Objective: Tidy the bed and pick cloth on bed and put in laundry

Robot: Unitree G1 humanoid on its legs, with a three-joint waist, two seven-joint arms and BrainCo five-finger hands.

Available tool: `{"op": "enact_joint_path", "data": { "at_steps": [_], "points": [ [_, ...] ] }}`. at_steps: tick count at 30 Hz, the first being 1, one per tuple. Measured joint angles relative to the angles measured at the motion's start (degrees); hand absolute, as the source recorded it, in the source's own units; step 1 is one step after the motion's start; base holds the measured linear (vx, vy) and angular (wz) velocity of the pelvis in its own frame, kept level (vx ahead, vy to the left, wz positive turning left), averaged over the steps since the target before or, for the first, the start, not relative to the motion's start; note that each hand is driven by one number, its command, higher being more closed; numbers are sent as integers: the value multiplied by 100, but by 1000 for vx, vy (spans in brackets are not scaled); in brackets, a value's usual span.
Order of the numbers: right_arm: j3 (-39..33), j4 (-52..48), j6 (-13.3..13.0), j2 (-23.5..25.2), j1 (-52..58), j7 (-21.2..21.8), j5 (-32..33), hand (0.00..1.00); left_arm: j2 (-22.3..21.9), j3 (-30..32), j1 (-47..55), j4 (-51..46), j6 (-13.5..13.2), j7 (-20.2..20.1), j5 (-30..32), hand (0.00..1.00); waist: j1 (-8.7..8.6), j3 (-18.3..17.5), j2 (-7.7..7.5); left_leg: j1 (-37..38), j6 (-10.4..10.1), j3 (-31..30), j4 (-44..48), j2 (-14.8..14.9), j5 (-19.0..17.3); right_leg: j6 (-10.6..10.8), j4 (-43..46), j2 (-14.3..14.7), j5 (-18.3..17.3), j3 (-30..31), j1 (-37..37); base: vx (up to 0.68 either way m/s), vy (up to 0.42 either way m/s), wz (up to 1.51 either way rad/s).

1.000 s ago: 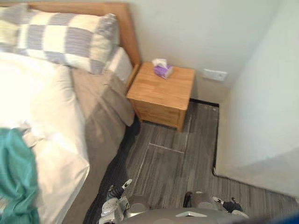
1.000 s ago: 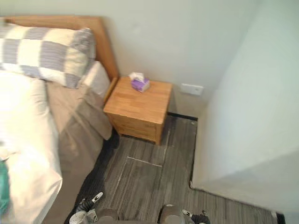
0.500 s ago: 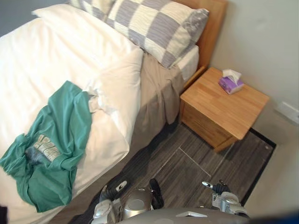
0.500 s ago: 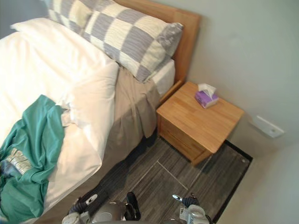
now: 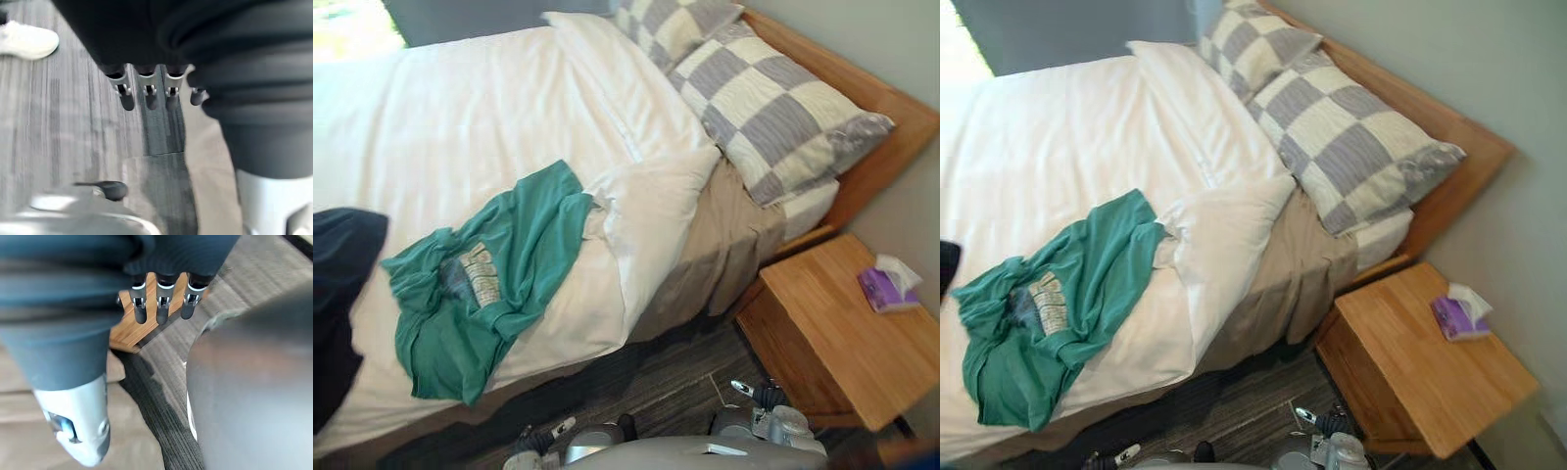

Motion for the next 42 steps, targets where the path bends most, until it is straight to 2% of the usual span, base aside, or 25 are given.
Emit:
{"op": "enact_joint_path", "data": {
  "at_steps": [1, 2, 5, 6, 8, 11, 12, 16, 18, 20, 22, 25, 29, 31, 36, 37, 42],
  "points": [
    [-7, -51, 0, 97, 44, -11, 140, 0, 5, 226, -27, 20, -21, 8, 19, 0, -2, 4, -83, -32, 3, 316, 149, 115, -131, -223, -329, 29, 435, 41, 154, 161, -397, 92],
    [26, -162, 4, 27, 92, -78, 132, 0, -249, 507, -14, -40, -46, 0, 45, 0, 37, -40, 91, 29, -161, 941, 241, 504, -54, -277, -425, 159, 409, -167, 209, 183, -391, 69],
    [292, -268, 1, -93, 99, -79, 118, 0, -434, 737, 39, -87, -54, -14, 111, 0, 32, -54, 278, 151, -480, 1163, 32, 743, 74, -366, -401, 329, 362, -353, 356, 173, -221, 20],
    [346, -293, 1, -92, 104, -82, 119, 0, -446, 763, 64, -93, -54, -18, 116, 0, 41, -58, 284, 231, -517, 1205, -71, 805, 117, -366, -404, 399, 362, -356, 397, 188, -184, 6],
    [435, -417, -12, -53, 223, -74, 119, 0, -461, 877, 71, -137, -53, -26, 131, 0, 62, -111, 263, 442, -579, 1371, -284, 882, 193, -366, -493, 508, 362, -365, 540, 141, -100, -9],
    [380, -418, -9, -20, 403, -65, 136, 0, -458, 946, 88, -159, -50, -44, 206, 0, 64, -250, 107, 494, -606, 1519, -353, 870, 221, -386, -665, 519, 379, -342, 608, 111, -7, -10],
    [289, -428, -8, 4, 453, -69, 153, 0, -468, 1103, 102, -174, -44, -75, 245, 0, 67, -290, 48, 513, -607, 1552, -353, 858, 222, -381, -736, 515, 394, -317, 643, 81, 17, -10],
    [-314, -549, 22, 73, 681, -71, 420, 0, -460, 1506, 128, -191, -19, -159, 257, 0, 56, -379, 12, 556, -609, 1691, -353, 852, 223, -380, -951, 517, 491, -302, 760, 37, 15, -8],
    [-657, -1414, 117, -21, 1037, -104, 629, 0, -492, 1676, 203, -226, 7, -180, 255, 0, 36, -433, 4, 573, -609, 1720, -380, 849, 223, -381, -986, 517, 499, -301, 779, -6, -1, -3],
    [-922, -2769, 153, -217, 1426, -169, 756, 0, -506, 1785, 325, -287, 23, -234, 242, 0, -62, -443, 111, 586, -620, 1786, -480, 847, 212, -388, -1015, 538, 493, -294, 750, -47, 0, -7],
    [-1357, -4303, 101, -669, 1598, -393, 741, 0, -534, 1767, 485, -415, 10, -237, 238, 0, -129, -457, 170, 554, -628, 1832, -538, 846, 198, -393, -1039, 548, 490, -291, 703, -68, -4, 0],
    [-1768, -5679, -67, -1287, 1459, -662, 716, 0, -572, 1588, 655, -428, -41, -239, 234, 0, -125, -528, 202, 539, -618, 1824, -536, 852, 174, -414, -1029, 549, 477, -302, 706, -41, -15, 3],
    [-1803, -6397, -270, -1680, 965, -790, 254, 0, -555, 1119, 876, -419, -57, -275, 223, 0, -126, -647, 148, 417, -608, 1773, -546, 859, 182, -418, -1042, 562, 476, -325, 614, -9, -18, 7],
    [-1685, -6370, -321, -1783, 654, -818, 43, 0, -446, 918, 940, -397, -61, -313, 224, 0, -125, -698, 157, 405, -600, 1687, -590, 844, 243, -419, -1050, 562, 477, -360, 604, 64, -14, 13],
    [-237, -5704, -350, -2761, -518, -776, -678, 0, -25, 363, 860, -271, -97, -399, 227, 0, -213, -707, 165, 222, -546, 1343, -654, 755, 323, -412, -1185, 538, 531, -552, 602, 43, -8, 22],
    [-89, -5653, -359, -2834, -643, -762, -743, 0, 29, 329, 837, -271, -110, -405, 227, 0, -234, -701, 155, 207, -539, 1312, -644, 737, 330, -415, -1206, 537, 554, -568, 602, 47, -2, 28],
    [1269, -5110, -429, -3472, -1873, -510, -1134, 0, 415, -66, 695, -265, -216, -406, 223, 0, -110, -403, 160, -64, -495, 1059, -508, 719, 414, -438, -1372, 513, 746, -665, 573, 1, 8, 22]
  ]
}}
